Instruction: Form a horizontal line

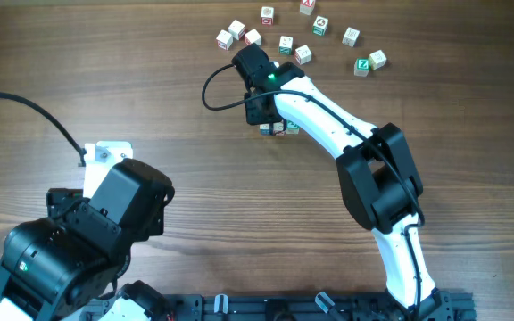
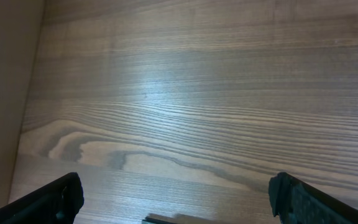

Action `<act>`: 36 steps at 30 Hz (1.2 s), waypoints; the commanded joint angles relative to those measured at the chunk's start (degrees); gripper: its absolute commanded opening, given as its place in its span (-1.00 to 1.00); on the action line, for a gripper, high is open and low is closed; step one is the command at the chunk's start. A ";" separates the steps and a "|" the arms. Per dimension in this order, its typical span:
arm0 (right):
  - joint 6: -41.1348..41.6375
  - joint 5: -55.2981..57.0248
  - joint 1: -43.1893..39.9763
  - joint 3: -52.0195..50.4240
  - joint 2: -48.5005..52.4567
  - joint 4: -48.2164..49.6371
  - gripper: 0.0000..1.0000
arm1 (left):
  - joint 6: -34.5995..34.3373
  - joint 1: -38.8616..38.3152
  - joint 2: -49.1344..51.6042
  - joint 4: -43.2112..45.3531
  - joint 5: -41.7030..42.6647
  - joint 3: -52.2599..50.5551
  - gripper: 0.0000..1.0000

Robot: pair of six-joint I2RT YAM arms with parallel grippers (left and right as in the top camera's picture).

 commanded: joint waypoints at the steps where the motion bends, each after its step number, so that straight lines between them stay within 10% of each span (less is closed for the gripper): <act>1: 1.22 -0.68 -0.24 0.63 1.14 -0.31 -0.91 | -1.18 0.20 -0.15 -0.02 -0.35 0.09 1.00; 36: 2.75 -1.09 -0.90 0.63 1.14 -1.42 -0.91 | -1.20 0.20 -0.15 -0.02 -0.35 0.09 1.00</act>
